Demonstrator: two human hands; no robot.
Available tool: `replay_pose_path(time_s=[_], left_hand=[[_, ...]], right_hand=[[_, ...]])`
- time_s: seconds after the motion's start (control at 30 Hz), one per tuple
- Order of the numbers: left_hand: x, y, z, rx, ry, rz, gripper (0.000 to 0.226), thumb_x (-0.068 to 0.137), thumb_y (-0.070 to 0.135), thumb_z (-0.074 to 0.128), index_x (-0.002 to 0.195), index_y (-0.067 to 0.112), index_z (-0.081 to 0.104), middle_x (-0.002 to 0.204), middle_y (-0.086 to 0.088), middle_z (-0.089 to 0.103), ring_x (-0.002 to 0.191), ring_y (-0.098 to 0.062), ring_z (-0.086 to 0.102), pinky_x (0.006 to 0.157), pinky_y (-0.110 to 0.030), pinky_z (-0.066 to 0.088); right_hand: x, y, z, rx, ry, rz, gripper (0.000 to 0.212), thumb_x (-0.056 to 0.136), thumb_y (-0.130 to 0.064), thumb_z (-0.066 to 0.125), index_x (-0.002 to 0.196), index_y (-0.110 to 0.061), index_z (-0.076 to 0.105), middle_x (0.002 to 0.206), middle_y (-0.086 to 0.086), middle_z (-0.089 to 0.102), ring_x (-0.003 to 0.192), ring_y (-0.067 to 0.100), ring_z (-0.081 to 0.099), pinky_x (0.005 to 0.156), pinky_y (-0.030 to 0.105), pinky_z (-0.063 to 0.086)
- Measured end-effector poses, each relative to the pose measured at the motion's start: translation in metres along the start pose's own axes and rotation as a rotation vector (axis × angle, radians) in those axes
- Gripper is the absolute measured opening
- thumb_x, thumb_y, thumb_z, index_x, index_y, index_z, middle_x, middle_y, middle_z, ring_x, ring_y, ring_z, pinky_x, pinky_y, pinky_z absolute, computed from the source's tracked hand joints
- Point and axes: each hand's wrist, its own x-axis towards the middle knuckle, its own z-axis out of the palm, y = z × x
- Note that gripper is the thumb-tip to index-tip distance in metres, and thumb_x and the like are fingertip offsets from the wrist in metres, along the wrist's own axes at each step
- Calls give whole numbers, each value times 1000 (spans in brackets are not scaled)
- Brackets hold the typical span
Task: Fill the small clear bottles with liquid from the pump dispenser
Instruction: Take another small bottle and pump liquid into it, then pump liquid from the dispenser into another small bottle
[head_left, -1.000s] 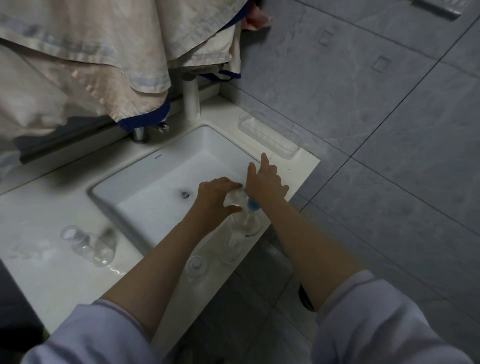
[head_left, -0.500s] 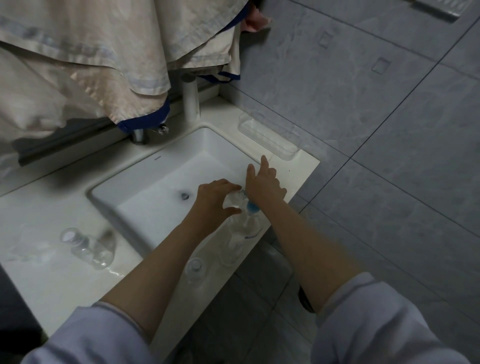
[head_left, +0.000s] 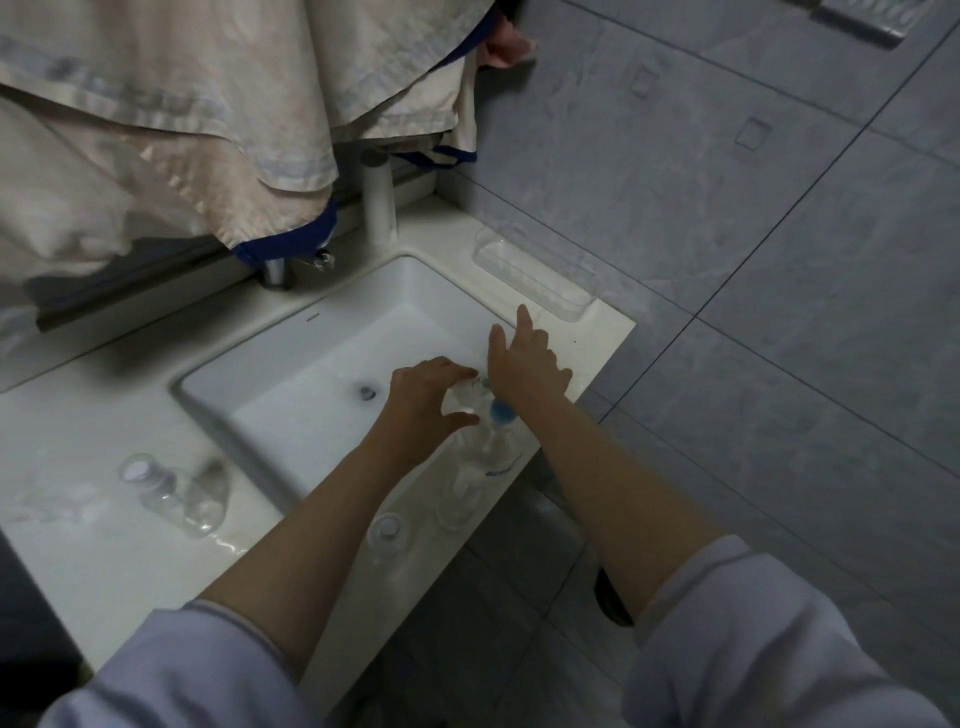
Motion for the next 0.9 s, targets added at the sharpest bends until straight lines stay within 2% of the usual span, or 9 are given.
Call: replay_pose_path(time_s=[0.07, 0.13, 0.23, 0.4, 0.5, 0.63, 0.77, 0.83, 0.9], left_hand=[[-4, 3, -2, -86, 14, 19, 58, 81, 54, 46, 122, 14, 58, 124, -6, 61, 114, -17, 55, 98, -8, 25], [-5, 4, -2, -90, 45, 53, 55, 82, 50, 48, 117, 10, 62, 119, -10, 64, 110, -23, 59, 98, -17, 32], [2, 1, 0, 37, 0, 32, 48, 85, 44, 57, 126, 18, 56, 128, -3, 58, 117, -15, 54, 101, -20, 31], [3, 1, 1, 9, -6, 14, 49, 82, 44, 61, 122, 16, 59, 124, -5, 61, 113, -19, 57, 98, -24, 34], [4, 2, 1, -76, -77, -57, 62, 83, 55, 45, 123, 10, 56, 126, -8, 59, 116, -20, 54, 101, -23, 31], [-7, -2, 0, -114, 55, -15, 48, 79, 36, 69, 120, 13, 59, 121, -7, 62, 113, -19, 56, 93, -16, 27], [-16, 4, -7, -191, 113, -11, 47, 77, 28, 73, 117, 8, 60, 117, -11, 63, 109, -24, 58, 104, -32, 37], [-17, 6, -11, -206, 138, -15, 47, 76, 27, 74, 117, 9, 60, 117, -11, 63, 108, -25, 58, 101, -42, 41], [-18, 6, -13, -221, 161, -24, 46, 75, 26, 75, 116, 12, 60, 116, -8, 64, 106, -24, 57, 99, -44, 42]], right_hand=[[0, 0, -1, 5, -15, 10, 60, 99, -52, 13, 151, -27, 0, 154, 8, 24, 135, 32, 33, 110, 59, 18], [-1, 0, 0, 5, -28, 24, 59, 99, -51, 12, 152, -27, 0, 154, 9, 23, 135, 32, 33, 110, 59, 17], [-1, 0, 2, -18, -28, 21, 59, 100, -50, 12, 152, -26, 1, 154, 8, 24, 135, 32, 32, 111, 59, 15], [-1, 0, 3, 18, -53, 45, 59, 99, -50, 12, 152, -26, 2, 155, 7, 23, 136, 32, 31, 111, 58, 16], [0, 0, -1, 82, -80, 52, 60, 99, -52, 14, 152, -25, 3, 155, 10, 21, 135, 33, 32, 111, 57, 18], [-2, -4, -5, 170, -114, 76, 62, 99, -53, 17, 151, -20, 11, 155, 11, 22, 136, 33, 31, 111, 55, 18], [-8, -7, -12, 115, -104, 73, 61, 100, -51, 17, 151, -17, 14, 154, 11, 25, 136, 32, 31, 112, 54, 18], [-12, -8, -15, 102, -74, 54, 60, 100, -50, 18, 150, -16, 17, 152, 11, 27, 135, 31, 32, 111, 53, 20], [-15, -11, -18, 97, -35, 27, 58, 101, -47, 21, 148, -15, 22, 149, 11, 32, 133, 30, 35, 110, 51, 23]])
